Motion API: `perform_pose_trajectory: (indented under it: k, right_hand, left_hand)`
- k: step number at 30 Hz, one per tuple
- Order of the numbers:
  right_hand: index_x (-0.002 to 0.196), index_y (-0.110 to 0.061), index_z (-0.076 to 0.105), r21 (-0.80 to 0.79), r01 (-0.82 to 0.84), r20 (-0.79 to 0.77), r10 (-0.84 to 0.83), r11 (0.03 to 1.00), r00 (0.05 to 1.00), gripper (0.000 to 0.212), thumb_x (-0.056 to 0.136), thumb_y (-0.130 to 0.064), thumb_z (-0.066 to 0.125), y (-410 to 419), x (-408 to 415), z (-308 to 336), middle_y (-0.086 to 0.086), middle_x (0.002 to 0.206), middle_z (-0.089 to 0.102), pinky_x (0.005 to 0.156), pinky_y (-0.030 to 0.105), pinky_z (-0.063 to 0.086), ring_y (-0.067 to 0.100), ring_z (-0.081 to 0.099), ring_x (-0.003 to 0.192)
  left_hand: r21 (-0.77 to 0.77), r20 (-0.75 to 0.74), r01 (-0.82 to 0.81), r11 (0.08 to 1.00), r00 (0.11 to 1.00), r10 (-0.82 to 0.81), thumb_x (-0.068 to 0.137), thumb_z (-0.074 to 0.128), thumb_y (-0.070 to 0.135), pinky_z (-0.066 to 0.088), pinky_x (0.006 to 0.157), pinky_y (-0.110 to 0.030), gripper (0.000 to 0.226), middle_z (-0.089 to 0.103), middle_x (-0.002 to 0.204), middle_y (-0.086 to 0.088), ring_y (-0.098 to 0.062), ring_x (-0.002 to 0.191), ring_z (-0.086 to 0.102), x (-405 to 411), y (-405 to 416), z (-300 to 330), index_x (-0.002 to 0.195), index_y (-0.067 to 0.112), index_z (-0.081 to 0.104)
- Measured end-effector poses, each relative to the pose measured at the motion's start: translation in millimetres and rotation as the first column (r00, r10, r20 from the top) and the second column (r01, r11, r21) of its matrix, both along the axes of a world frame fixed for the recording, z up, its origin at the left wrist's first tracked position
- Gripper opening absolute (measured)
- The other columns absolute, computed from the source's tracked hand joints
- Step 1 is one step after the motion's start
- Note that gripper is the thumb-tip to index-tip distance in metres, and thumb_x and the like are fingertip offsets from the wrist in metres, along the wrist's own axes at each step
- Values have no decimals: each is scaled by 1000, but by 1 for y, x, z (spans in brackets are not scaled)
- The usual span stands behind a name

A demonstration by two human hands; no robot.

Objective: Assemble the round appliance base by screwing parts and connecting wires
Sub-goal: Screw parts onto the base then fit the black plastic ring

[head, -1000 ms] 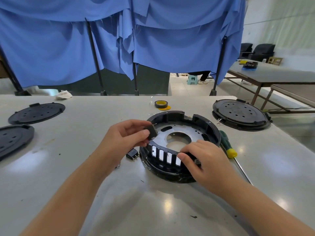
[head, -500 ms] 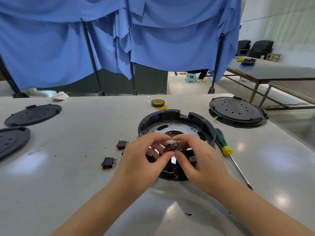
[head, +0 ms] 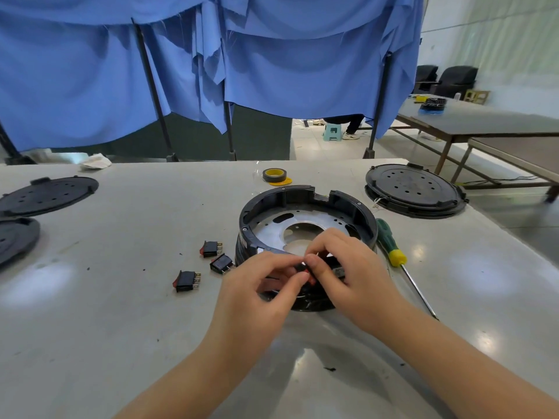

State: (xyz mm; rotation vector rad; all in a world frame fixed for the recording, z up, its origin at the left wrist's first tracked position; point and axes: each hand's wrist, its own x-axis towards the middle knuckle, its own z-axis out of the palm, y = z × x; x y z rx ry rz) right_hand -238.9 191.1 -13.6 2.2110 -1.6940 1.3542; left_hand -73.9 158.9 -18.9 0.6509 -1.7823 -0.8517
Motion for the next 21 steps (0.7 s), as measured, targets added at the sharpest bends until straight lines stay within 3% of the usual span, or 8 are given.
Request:
perform_pose_trajectory:
  k: [5, 8, 10, 17, 21]
  right_hand:
    - [98, -20, 63, 16, 29, -68, -27, 999, 997, 24, 91, -35, 46, 2, 2, 1, -17, 89, 59, 77, 26, 42, 3, 55, 82]
    - [105, -21, 63, 51, 50, -108, -45, 997, 993, 25, 92, -34, 46, 3, 2, 0, -14, 93, 64, 82, 30, 43, 6, 58, 87]
    - [109, -21, 63, 70, 54, -125, -45, 996, 991, 26, 92, -33, 47, 4, 1, 1, -12, 94, 66, 84, 32, 43, 8, 59, 89]
    - [108, -23, 64, 106, 51, -211, -28, 993, 977, 34, 91, -42, 43, 5, 1, 4, -14, 94, 67, 85, 33, 44, 7, 59, 86]
    - [109, -22, 64, 112, 57, -225, -31, 992, 974, 28, 90, -37, 48, 5, 1, 3, -13, 94, 68, 83, 34, 44, 8, 59, 85]
  left_hand:
    - [188, -73, 41, 981, 997, -28, 82, 74, 8, 57, 67, -23, 20, 73, 79, 1, -14, 75, 70, 0, 3, -3, 92, 25, 72]
    - [309, -131, 84, 947, 990, -45, 79, 75, 21, 58, 67, -26, 11, 73, 77, -2, -15, 75, 71, -1, 5, -4, 87, 27, 71]
    - [310, -130, 85, 947, 990, -47, 76, 73, 27, 59, 67, -27, 11, 74, 78, -1, -15, 76, 72, 0, 6, -5, 87, 28, 72]
    - [267, -62, 75, 961, 996, -61, 76, 79, 10, 54, 65, -16, 18, 73, 77, -3, -17, 73, 72, 3, 4, -7, 83, 24, 72]
    - [271, -56, 89, 959, 995, -77, 76, 78, 2, 54, 65, -18, 20, 72, 77, -5, -17, 73, 72, 4, 4, -5, 83, 19, 72]
